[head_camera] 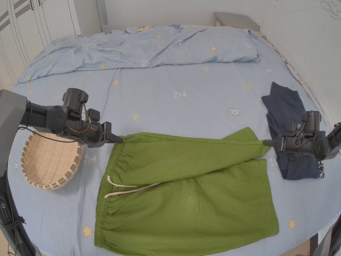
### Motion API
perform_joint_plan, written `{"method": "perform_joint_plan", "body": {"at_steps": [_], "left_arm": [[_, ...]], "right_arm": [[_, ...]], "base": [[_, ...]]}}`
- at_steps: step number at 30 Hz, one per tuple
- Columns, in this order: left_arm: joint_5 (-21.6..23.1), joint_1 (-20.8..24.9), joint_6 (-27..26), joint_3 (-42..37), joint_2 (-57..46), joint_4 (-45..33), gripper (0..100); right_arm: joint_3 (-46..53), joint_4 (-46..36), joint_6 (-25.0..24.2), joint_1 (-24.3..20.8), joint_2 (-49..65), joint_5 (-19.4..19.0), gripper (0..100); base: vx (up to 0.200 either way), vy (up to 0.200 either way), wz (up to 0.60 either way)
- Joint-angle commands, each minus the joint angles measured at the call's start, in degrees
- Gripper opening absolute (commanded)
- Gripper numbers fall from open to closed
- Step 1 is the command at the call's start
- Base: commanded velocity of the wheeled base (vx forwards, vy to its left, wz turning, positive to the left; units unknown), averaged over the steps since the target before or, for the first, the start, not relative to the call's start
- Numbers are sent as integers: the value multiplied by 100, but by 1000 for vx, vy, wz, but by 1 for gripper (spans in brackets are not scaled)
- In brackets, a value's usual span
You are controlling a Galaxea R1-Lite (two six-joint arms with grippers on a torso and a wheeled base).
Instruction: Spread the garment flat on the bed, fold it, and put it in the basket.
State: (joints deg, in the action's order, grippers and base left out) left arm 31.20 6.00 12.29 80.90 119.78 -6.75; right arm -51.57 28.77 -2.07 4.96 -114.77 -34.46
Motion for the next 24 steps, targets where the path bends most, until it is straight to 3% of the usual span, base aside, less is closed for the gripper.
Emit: {"method": "perform_joint_plan", "body": {"at_steps": [1, 9, 16, 24], "left_arm": [[1, -2, 2, -39, -96, 7, 0], [1, -90, -7, -48, -210, 16, 0], [18, -336, 2, -74, -447, 25, 0], [44, -362, -7, -74, -474, 25, 0]], "right_arm": [[217, -21, -39, -259, 684, 27, 0], [-20, -284, -434, -821, 1572, 247, 0], [-477, -917, -461, -1243, 1774, 748, 0], [-143, -1163, -487, -1604, 2688, 827, 0]], "base": [[0, 0, 0], [0, 0, 0], [0, 0, 0], [0, 0, 0]]}}
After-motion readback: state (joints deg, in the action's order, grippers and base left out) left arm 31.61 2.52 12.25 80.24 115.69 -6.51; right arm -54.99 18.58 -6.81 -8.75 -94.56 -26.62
